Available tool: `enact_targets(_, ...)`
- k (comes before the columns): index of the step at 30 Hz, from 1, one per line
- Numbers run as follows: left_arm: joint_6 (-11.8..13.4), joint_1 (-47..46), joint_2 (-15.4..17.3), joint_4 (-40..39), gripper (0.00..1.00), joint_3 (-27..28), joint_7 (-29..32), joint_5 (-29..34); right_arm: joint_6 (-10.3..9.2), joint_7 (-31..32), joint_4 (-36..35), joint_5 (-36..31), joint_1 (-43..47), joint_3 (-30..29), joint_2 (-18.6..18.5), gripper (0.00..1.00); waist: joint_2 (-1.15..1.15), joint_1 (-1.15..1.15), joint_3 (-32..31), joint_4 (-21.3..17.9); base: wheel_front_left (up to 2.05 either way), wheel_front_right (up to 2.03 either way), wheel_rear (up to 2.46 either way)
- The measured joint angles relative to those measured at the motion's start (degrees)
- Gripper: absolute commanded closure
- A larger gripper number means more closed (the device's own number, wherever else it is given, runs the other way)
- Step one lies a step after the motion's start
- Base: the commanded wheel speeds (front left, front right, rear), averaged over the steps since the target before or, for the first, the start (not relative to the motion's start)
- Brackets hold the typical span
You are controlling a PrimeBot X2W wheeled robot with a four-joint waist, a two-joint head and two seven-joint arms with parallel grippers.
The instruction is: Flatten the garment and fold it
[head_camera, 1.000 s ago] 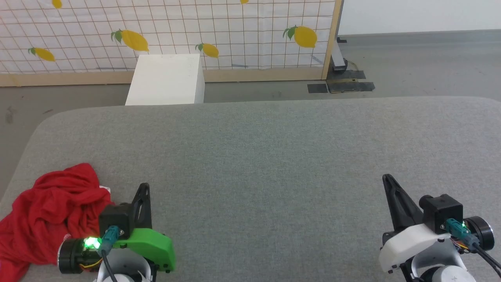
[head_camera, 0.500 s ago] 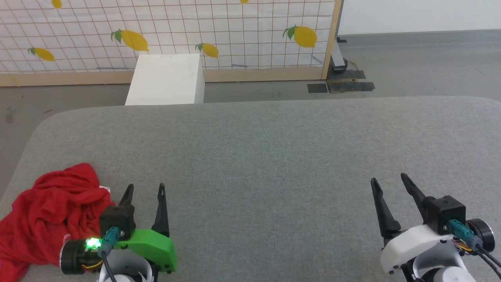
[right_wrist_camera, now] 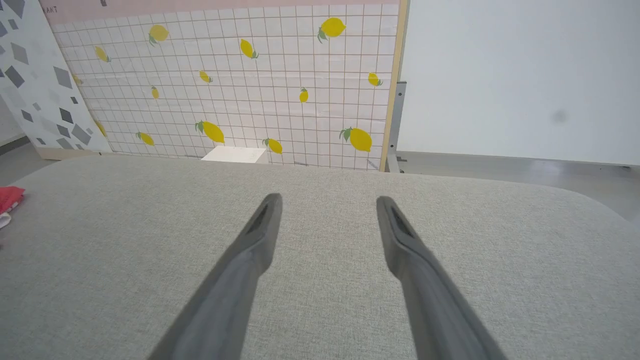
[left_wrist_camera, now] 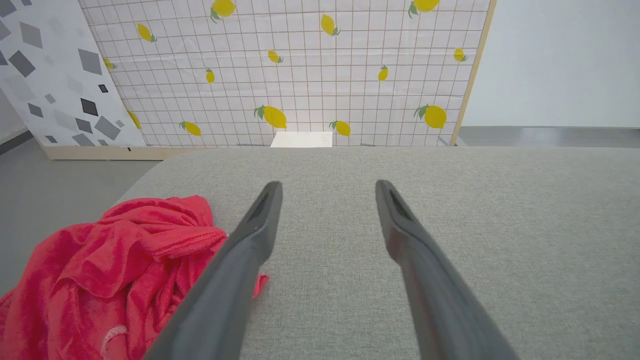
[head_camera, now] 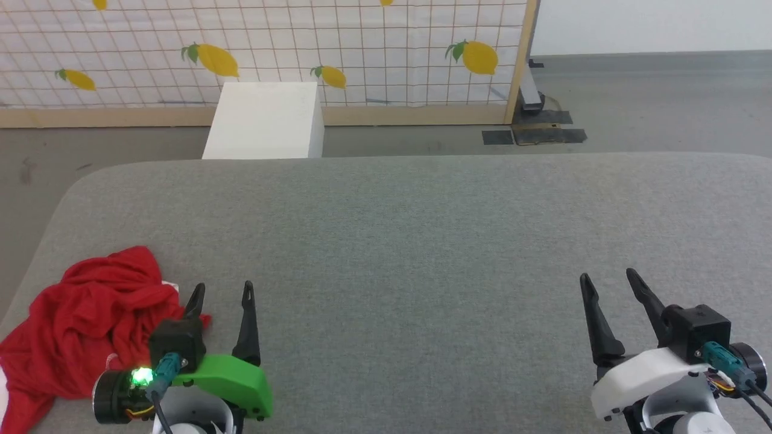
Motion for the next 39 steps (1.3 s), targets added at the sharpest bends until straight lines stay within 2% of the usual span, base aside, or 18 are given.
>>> enact_targets(39, 0.81, 0.88, 0.0, 0.99, 0.0, 1.25, -4.75, -3.66, 0.0, -4.56, 4.14, 3.36, 0.34, 0.45, 0.01, 0.0, 0.0, 0.0, -0.39, 13.94, 0.0, 0.0, 0.0)
